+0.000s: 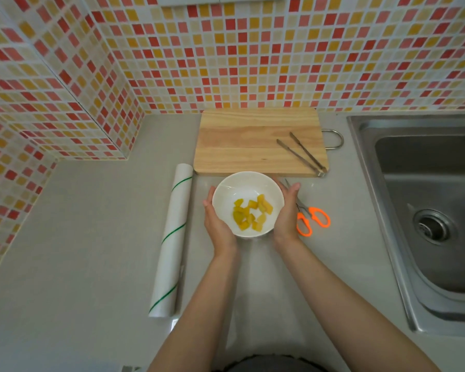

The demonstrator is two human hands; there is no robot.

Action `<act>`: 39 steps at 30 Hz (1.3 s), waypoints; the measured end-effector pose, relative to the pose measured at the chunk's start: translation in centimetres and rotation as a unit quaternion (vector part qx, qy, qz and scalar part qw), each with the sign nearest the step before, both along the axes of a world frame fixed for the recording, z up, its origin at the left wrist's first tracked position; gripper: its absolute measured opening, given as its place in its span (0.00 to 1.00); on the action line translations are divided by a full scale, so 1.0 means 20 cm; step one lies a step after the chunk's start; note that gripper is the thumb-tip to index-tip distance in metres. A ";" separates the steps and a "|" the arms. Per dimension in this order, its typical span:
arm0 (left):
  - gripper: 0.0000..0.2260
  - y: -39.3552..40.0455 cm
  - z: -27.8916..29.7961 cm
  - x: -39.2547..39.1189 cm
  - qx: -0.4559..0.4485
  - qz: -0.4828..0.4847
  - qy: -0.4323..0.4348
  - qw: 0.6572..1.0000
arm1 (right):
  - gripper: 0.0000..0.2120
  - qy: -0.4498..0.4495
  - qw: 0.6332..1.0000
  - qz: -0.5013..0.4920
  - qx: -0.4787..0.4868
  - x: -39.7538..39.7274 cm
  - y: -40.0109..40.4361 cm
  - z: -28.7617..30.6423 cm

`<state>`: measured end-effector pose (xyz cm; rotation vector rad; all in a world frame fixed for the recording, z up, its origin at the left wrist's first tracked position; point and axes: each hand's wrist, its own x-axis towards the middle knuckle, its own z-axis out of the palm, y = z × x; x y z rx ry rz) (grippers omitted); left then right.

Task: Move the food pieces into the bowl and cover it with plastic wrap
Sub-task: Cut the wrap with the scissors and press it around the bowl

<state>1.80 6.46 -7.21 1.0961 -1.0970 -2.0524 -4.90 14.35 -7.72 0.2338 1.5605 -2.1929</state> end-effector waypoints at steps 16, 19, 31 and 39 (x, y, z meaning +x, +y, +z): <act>0.19 -0.11 0.03 -0.05 -0.143 -0.114 -0.061 0.981 | 0.24 0.155 0.982 -0.057 0.095 0.03 0.07 0.08; 0.18 -0.10 0.00 -0.08 -0.081 -0.124 -0.055 0.987 | 0.23 0.118 0.987 -0.041 0.098 0.01 0.05 0.04; 0.15 -0.02 0.03 0.06 -0.128 0.006 -0.074 0.989 | 0.25 0.084 0.984 -0.135 0.085 0.01 0.13 0.08; 0.19 -0.15 -0.01 0.03 -0.119 -0.150 -0.026 0.981 | 0.28 0.128 0.986 -0.065 0.089 0.28 0.13 -0.03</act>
